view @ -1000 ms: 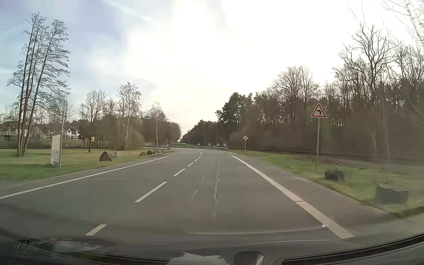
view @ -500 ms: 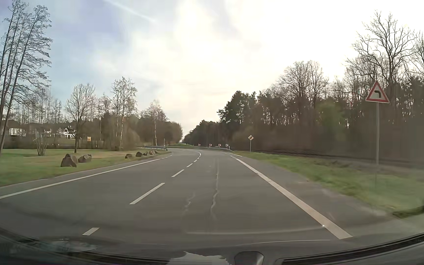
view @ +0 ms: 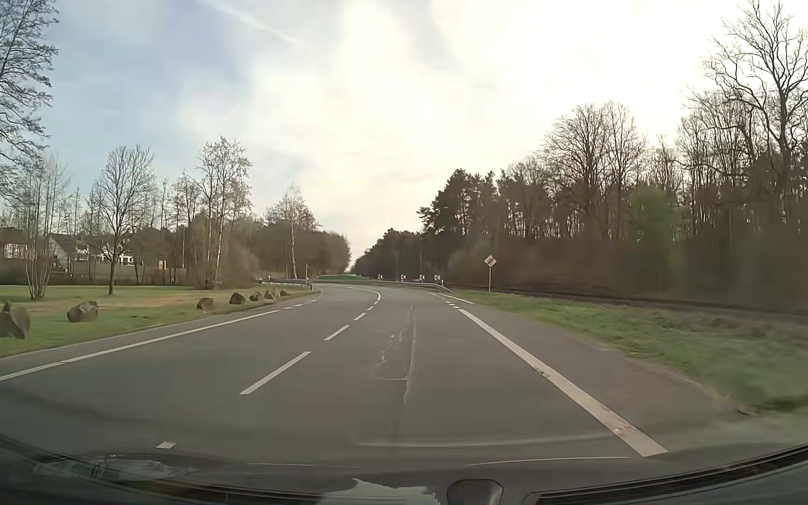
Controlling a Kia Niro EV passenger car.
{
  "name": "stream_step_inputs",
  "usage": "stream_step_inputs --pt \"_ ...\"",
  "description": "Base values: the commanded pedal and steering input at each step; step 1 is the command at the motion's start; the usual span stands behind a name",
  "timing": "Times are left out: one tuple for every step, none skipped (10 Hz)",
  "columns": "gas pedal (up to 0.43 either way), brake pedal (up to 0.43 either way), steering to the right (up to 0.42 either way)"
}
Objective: Follow the waypoints while adhering to traffic rules and regulations
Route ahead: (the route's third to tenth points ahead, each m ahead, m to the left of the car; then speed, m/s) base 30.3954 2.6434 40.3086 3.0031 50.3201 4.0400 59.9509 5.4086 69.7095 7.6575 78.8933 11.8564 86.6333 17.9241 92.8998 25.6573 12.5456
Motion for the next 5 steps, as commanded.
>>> stream_step_inputs --pt "0.008 0.000 -0.006" --pt "0.008 0.000 -0.006" --pt "0.020 0.000 -0.005" --pt "0.020 0.000 -0.005" --pt "0.028 0.000 -0.005"
